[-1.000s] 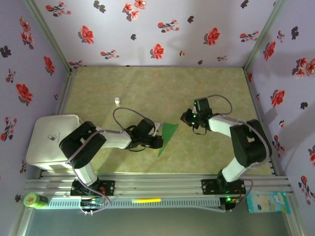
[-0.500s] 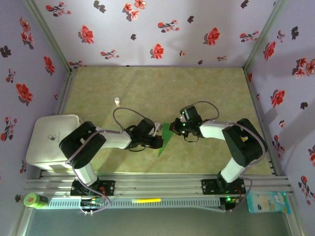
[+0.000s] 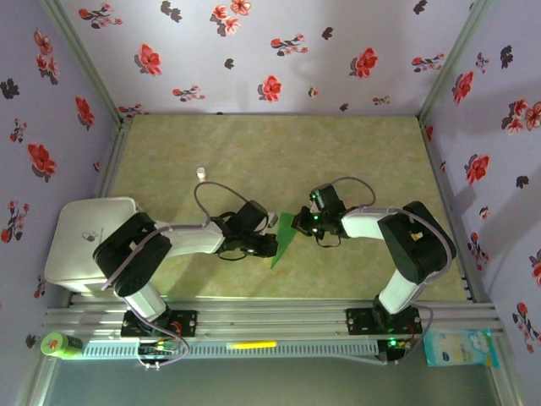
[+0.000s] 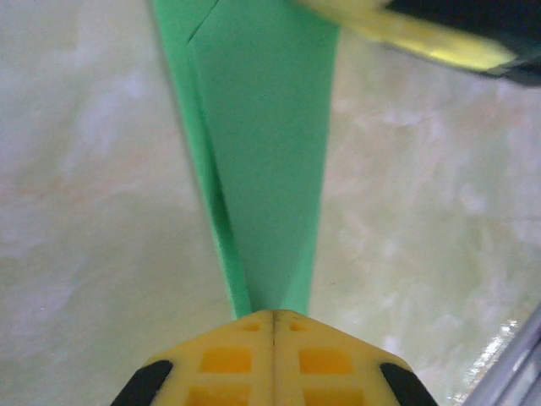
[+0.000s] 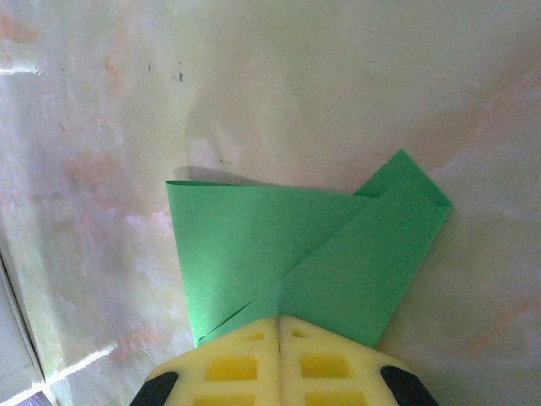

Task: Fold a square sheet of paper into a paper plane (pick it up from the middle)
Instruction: Fold the wing for the fifth time at the center of the table.

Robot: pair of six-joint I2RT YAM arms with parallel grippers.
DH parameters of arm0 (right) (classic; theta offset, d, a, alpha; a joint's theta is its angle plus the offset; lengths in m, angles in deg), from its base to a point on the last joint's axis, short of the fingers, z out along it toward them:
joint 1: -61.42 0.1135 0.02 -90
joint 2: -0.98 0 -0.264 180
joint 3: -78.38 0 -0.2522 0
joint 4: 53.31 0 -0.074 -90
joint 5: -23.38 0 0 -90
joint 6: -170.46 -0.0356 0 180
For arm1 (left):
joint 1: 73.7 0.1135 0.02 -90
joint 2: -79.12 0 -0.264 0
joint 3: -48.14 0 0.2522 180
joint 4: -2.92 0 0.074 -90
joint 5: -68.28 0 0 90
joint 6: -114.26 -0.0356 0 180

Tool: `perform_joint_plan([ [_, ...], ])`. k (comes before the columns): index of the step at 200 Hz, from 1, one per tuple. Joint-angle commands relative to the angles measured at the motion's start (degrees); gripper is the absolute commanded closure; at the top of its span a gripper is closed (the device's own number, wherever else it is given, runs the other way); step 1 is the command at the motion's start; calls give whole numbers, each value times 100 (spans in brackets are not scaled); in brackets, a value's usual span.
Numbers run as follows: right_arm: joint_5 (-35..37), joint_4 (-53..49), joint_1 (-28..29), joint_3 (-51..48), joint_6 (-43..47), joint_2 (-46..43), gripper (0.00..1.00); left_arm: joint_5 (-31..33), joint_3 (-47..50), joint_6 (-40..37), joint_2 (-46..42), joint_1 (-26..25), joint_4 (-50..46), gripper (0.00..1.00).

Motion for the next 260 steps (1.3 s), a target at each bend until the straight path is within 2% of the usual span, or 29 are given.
perform_joint_plan([
  [1, 523, -509, -33, -211, 34, 103, 100, 104, -371, 175, -220, -26, -395, 100],
  [65, 532, -418, -33, -260, -73, 105, 100, -267, -896, 362, 338, -122, -176, 100],
  [122, 467, -265, -32, -315, -161, 176, 100, -299, -1067, 490, 858, -157, 72, 100],
  [213, 441, -245, -25, -327, -172, 236, 100, -226, -1151, 508, 1191, -167, 260, 100],
  [260, 476, -296, -25, -332, -136, 245, 100, -80, -716, 565, 1230, -184, 222, 100],
])
